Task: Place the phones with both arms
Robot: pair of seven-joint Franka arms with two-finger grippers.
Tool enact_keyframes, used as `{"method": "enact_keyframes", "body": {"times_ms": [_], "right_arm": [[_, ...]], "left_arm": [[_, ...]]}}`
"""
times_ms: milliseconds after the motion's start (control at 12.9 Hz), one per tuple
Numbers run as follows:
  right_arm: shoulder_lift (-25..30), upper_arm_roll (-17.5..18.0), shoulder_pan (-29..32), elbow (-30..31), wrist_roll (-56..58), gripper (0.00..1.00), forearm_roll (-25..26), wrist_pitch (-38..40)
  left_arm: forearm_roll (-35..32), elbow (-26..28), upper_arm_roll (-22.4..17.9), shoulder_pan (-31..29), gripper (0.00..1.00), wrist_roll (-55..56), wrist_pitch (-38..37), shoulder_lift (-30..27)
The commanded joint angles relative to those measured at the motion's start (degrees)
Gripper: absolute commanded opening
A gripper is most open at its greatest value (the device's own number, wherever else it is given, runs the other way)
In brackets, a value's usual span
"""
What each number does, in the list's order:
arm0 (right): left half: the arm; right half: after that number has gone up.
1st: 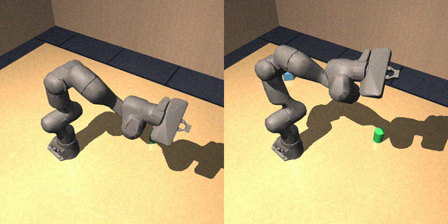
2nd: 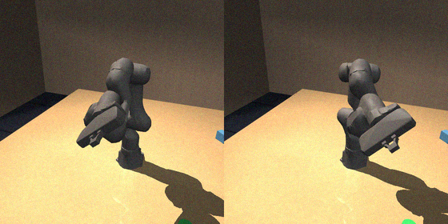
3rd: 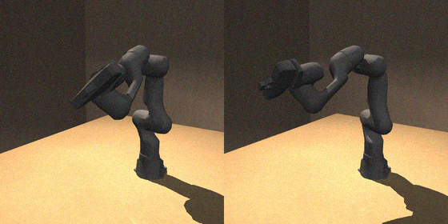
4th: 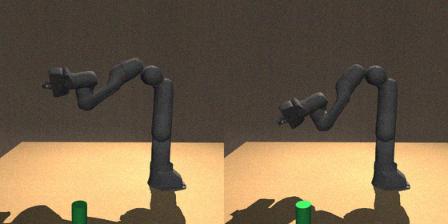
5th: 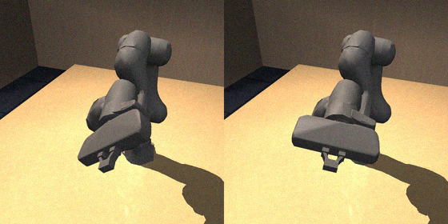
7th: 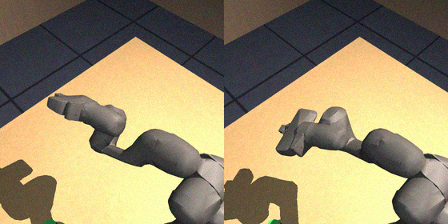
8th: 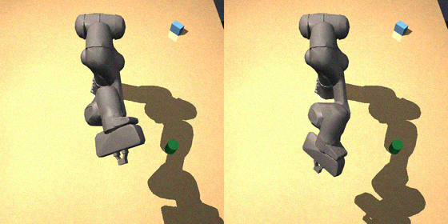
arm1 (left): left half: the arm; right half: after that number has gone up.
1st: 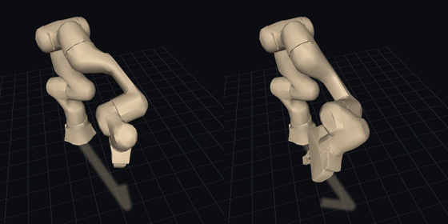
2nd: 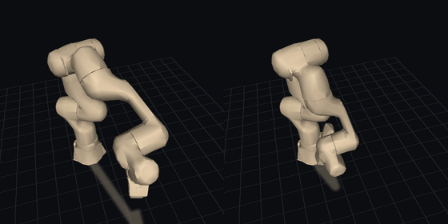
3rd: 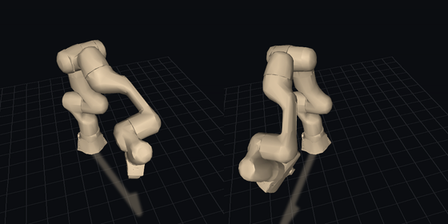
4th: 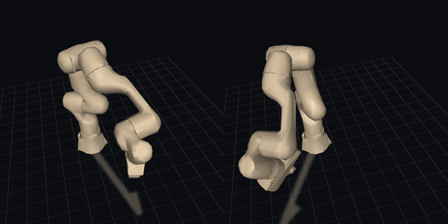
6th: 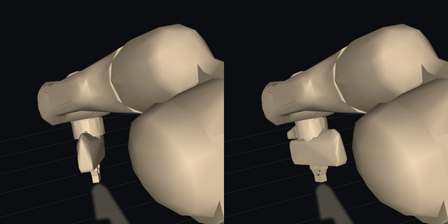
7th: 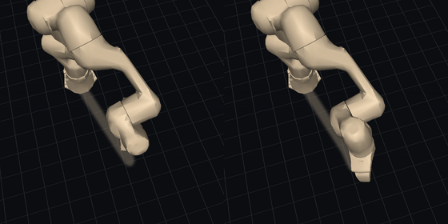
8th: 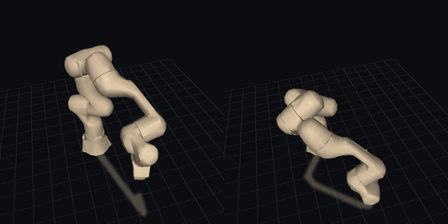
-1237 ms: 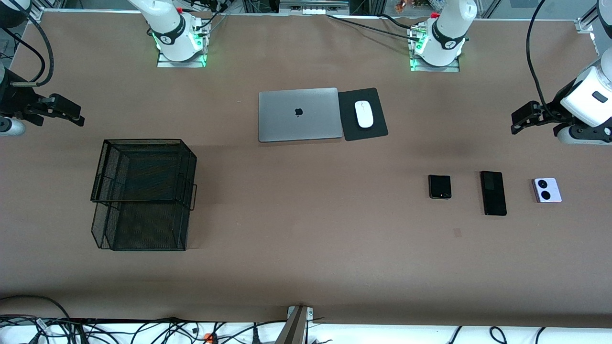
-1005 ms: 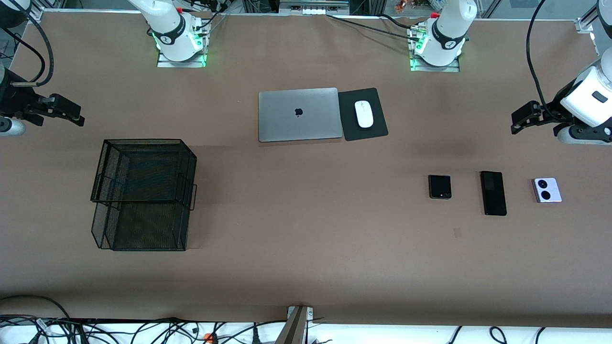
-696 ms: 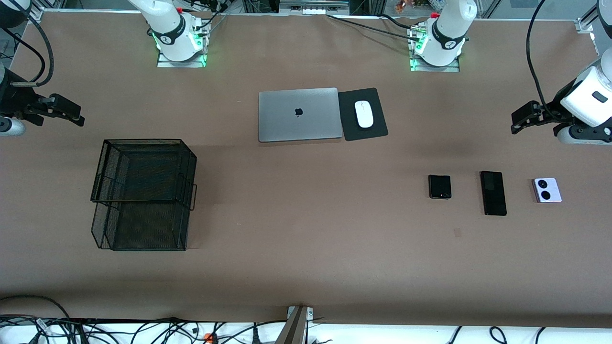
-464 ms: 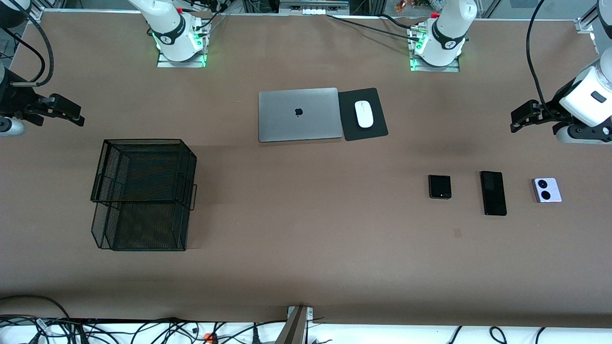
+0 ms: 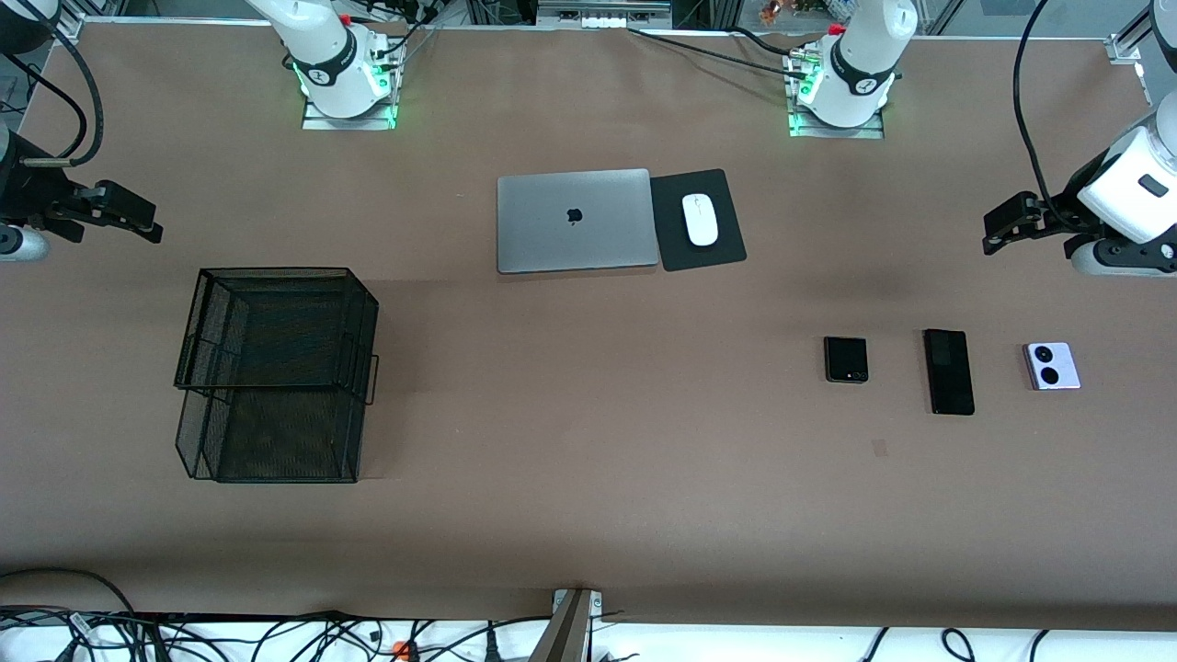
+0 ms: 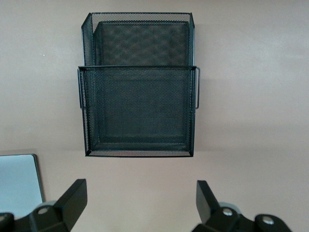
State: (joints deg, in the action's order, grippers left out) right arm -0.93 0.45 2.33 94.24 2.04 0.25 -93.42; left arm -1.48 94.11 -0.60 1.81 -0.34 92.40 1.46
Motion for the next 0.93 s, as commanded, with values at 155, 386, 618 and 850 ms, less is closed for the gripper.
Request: {"method": "enact_keyframes", "body": {"times_ms": [155,386,618,850], "right_arm": [[1.1,0.2,0.2,0.4,0.1,1.0,0.4,0.0],[1.1,0.2,0.2,0.4,0.2,1.0,0.4,0.0],[1.1,0.2,0.2,0.4,0.2,1.0,0.4,0.0],[1.1,0.2,0.2,0.4,0.2,1.0,0.4,0.1]], "left_arm": [[1.4,-4.0,0.0,-0.1,1.0,-0.7,-2.6,4.1],[1.3,-3.0,-0.1,-0.7,1.0,-3.7,-2.8,7.4],[1.4,-2.7,0.0,-0.8,1.0,-3.9,-1.4,12.4],[1.4,-0.6,0.0,-0.1,1.0,-3.4,8.7,17.0]]}}
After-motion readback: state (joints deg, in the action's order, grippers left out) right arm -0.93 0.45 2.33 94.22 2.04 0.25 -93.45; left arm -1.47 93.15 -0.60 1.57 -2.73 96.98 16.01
